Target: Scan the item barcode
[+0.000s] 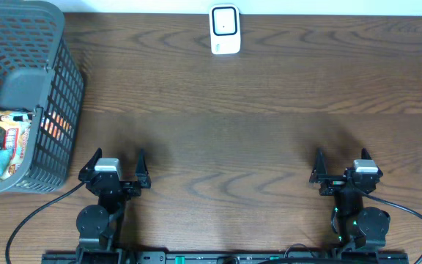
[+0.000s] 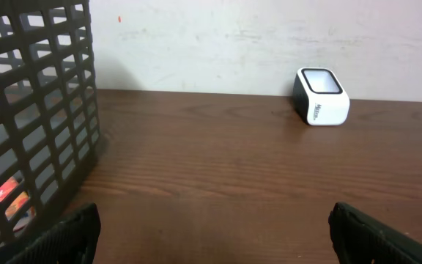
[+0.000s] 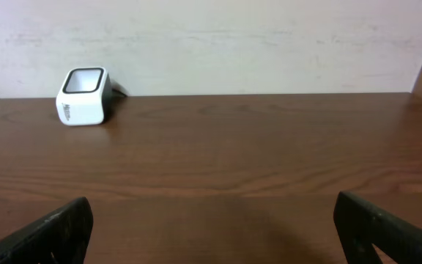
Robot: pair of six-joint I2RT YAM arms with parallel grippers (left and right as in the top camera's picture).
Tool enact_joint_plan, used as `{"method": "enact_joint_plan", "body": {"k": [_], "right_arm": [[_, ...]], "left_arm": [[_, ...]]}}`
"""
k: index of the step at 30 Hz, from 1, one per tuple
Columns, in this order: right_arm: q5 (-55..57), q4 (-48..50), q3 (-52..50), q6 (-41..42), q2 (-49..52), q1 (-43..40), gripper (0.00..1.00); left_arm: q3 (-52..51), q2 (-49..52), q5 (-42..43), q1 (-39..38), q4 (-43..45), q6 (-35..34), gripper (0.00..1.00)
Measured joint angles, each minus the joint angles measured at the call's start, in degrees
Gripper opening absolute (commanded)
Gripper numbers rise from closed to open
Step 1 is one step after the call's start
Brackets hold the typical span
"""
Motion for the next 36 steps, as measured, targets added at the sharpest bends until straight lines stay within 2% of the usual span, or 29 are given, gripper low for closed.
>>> {"method": "enact_joint_plan", "body": {"k": [12, 19, 27, 32, 36], "right_arm": [[0.02, 0.00, 0.00, 0.00, 0.00, 0.00, 0.99], [0.00, 0.02, 0.00, 0.00, 0.00, 0.00, 0.99], [0.00, 0.00, 0.00, 0.00, 0.00, 0.00, 0.99], [0.00, 0.00, 0.00, 0.00, 0.00, 0.00, 0.99], [0.00, -0.02, 0.00, 0.00, 0.00, 0.00, 0.99]], "left_arm": [[0.00, 0.00, 0.37, 0.00, 0.09, -0.35, 0.98], [-0.28, 0.02, 11.26, 0.00, 4.28, -8.17, 0.98], [-0.74, 0.00, 23.89, 0.00, 23.28, -14.95, 0.97], [1.49, 0.26, 26.29, 0.00, 24.13, -18.84, 0.98], [10.86, 4.07, 26.99, 0.00, 22.10, -19.04, 0.98]]}}
